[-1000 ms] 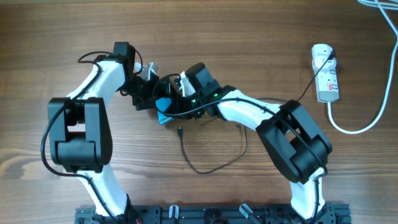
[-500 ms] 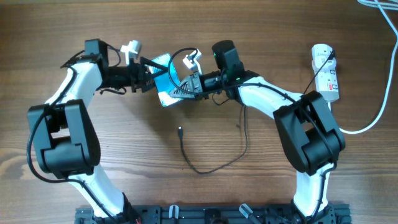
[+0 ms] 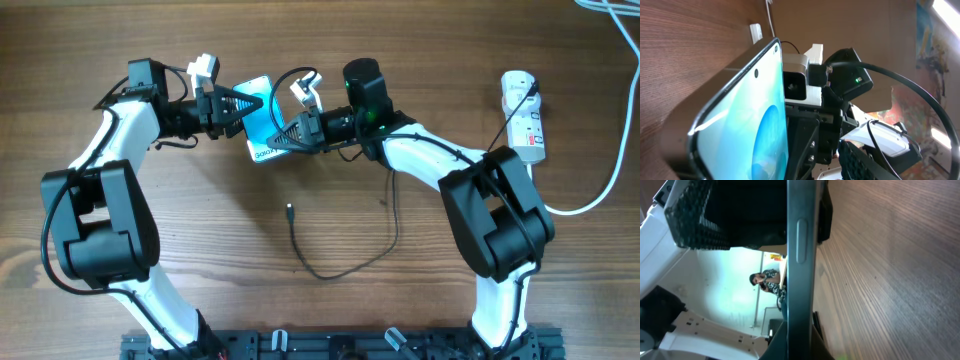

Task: Plug charger to phone and switch on socket

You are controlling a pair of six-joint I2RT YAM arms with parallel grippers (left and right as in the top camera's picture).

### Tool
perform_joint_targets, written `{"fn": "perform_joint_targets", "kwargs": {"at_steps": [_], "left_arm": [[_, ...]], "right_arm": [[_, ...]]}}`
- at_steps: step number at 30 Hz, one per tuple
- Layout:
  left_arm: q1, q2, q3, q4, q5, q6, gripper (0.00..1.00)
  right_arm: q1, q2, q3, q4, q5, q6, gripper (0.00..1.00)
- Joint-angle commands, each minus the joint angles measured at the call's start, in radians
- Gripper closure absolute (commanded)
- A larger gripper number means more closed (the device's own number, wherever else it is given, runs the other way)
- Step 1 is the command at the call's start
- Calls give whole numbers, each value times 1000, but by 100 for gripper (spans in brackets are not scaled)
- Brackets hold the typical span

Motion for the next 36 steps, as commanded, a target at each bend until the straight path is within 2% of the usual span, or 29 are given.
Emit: {"fn": "perform_joint_targets", "kwargs": {"at_steps": [1,7,11,15,17,21,24,26,28,30,31,34,36], "left_arm": [[-19,-34,6,3,60,19,45],[-16,-34,6,20,60,19,46],[-10,-34,6,37,60,18,57],[-10,-34,6,56,60,18,59],[-10,-34,6,60,60,18,66],[-10,-34,6,63,60,19,86],[-11,-34,6,62,60,19,91],[-11,-34,6,62,44,18,94],[-11,-34,6,62,-8,19,96],[-11,-33,6,50,-201,18,96],[-14,-33,6,27,-333,18,96],[-36,-33,5,-53,-607,15,96],[-48,-33,5,-88,-668,14,96]], "right_arm": [[24,10,-3,37,112,25,96],[26,10,-3,76,168,31,96],[26,10,-3,76,193,43,96],[26,10,-3,72,193,43,96],[26,10,-3,60,193,42,96],[26,10,-3,46,193,41,95],[25,10,-3,47,193,42,94],[25,10,-3,46,188,40,84],[25,10,-3,46,185,39,60],[25,10,-3,31,190,-10,35],[25,10,-3,9,199,-40,29],[25,10,-3,-133,267,-153,26],[25,10,-3,-262,334,-236,26]]}}
